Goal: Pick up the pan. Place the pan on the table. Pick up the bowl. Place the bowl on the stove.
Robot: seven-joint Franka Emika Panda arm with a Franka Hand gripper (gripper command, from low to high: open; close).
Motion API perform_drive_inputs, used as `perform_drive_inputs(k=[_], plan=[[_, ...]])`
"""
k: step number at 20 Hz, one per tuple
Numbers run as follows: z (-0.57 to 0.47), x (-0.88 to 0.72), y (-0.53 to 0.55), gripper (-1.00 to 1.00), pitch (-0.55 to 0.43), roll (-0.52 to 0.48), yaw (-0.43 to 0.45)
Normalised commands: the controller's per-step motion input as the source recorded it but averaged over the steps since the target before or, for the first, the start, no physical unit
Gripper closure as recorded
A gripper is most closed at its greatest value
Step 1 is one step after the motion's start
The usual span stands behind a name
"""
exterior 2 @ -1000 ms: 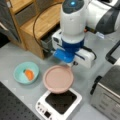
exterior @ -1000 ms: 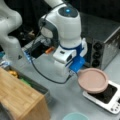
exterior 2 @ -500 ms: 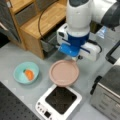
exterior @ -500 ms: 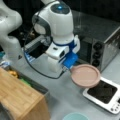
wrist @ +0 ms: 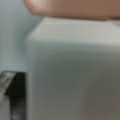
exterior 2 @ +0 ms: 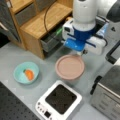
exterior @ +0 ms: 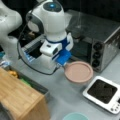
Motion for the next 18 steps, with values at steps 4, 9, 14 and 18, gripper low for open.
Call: perform_drive_inputs(k=[4,9,14,18], plan=[[-0.08,-0.32,-0.03,1.0,-0.123,0.164,0.007],[-0.1,-0.35,-0.01,1.0,-0.099,0.169,-0.022],[-0.15,-0.31,-0.03,1.0,-0.106,0.177,-0.023],[-0.2,-0.26,-0.08,1.0,-0.151,0.194,-0.022]])
